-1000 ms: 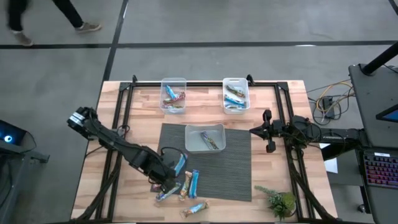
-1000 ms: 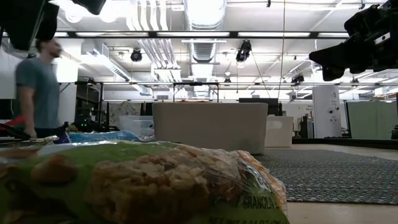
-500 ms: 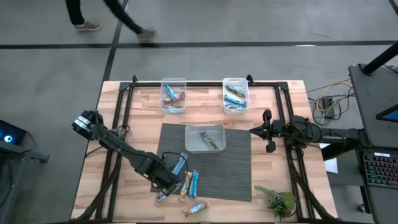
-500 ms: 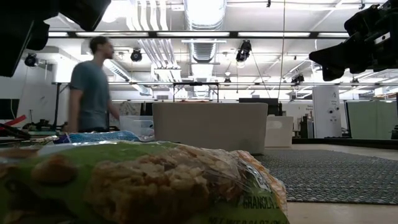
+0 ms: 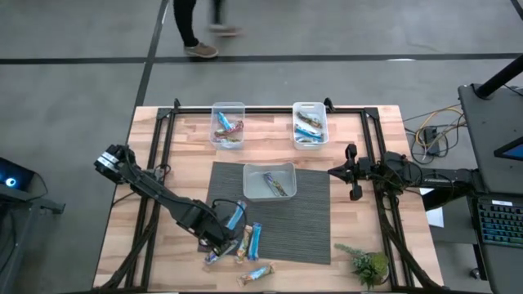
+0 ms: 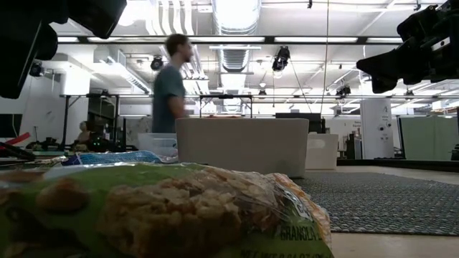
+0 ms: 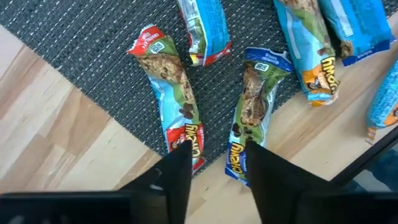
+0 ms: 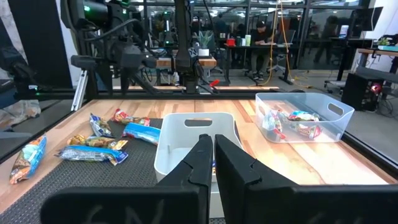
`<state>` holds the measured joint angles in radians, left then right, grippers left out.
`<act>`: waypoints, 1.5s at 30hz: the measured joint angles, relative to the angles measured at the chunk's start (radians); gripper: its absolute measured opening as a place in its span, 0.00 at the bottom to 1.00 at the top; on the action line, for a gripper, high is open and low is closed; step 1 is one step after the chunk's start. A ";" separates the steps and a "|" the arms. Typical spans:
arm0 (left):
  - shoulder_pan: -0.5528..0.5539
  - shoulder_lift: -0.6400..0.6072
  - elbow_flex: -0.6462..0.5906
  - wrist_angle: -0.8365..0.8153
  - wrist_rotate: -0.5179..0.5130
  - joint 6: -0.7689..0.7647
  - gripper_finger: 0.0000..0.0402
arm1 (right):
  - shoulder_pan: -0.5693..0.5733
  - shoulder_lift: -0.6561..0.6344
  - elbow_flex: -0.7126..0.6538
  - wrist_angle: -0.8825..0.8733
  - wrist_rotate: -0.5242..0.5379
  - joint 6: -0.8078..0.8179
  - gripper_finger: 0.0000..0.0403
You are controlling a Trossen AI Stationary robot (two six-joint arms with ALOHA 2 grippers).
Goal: Pick and place Granola Bars by type
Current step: Put the red granola bar into the transparent bin
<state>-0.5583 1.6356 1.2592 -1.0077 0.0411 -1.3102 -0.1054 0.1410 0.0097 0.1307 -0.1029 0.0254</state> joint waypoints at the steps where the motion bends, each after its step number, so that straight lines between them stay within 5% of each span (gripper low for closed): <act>1: 0.000 -0.001 -0.004 0.001 0.000 0.000 0.36 | 0.000 0.000 0.000 0.000 0.000 0.000 0.02; 11: 0.000 -0.003 -0.029 0.004 -0.029 -0.015 0.52 | 0.000 -0.001 0.000 0.000 0.000 0.000 0.02; 45: 0.002 -0.003 -0.289 0.336 -0.027 -0.055 0.52 | 0.000 0.000 0.000 0.000 0.000 0.000 0.02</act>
<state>-0.5564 1.6321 0.9706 -0.6716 0.0143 -1.3651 -0.1051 0.1410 0.0097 0.1309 -0.1029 0.0254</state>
